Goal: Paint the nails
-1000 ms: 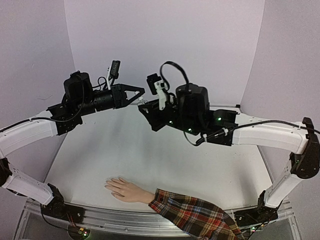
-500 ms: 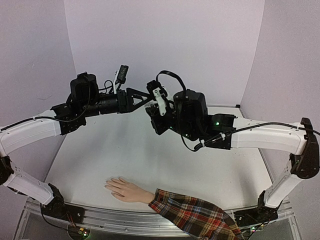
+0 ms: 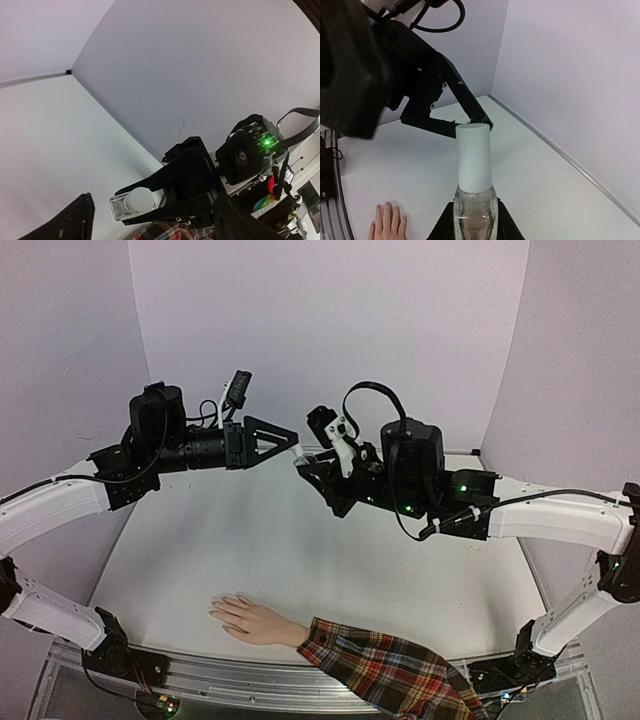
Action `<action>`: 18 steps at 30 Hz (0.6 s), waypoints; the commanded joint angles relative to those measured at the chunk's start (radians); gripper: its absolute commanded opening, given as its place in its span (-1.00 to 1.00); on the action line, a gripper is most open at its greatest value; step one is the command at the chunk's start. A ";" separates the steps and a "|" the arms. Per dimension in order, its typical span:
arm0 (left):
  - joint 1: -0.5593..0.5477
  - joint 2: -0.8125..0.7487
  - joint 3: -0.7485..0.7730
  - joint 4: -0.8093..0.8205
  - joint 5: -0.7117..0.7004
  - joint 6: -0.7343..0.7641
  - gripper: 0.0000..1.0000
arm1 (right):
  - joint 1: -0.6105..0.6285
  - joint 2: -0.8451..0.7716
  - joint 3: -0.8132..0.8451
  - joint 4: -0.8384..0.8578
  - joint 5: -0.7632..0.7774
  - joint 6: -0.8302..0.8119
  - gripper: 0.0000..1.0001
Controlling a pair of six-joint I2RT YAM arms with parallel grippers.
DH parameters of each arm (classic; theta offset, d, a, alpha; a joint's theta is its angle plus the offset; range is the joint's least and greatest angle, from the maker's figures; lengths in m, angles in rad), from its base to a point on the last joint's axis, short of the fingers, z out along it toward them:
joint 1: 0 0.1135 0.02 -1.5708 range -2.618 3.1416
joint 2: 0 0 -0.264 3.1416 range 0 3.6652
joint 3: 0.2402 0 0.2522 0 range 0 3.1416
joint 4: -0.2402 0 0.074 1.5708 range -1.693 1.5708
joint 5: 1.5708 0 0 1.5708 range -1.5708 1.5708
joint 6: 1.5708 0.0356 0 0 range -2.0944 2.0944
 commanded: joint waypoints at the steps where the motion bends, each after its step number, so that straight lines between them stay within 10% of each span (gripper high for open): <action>1: 0.003 0.009 0.086 -0.088 0.008 0.029 0.51 | -0.004 -0.018 0.009 0.048 -0.055 -0.003 -1.00; 18: 0.003 0.056 0.211 -0.318 0.056 0.146 -0.17 | -0.004 0.013 0.050 0.005 -0.071 -0.038 -1.00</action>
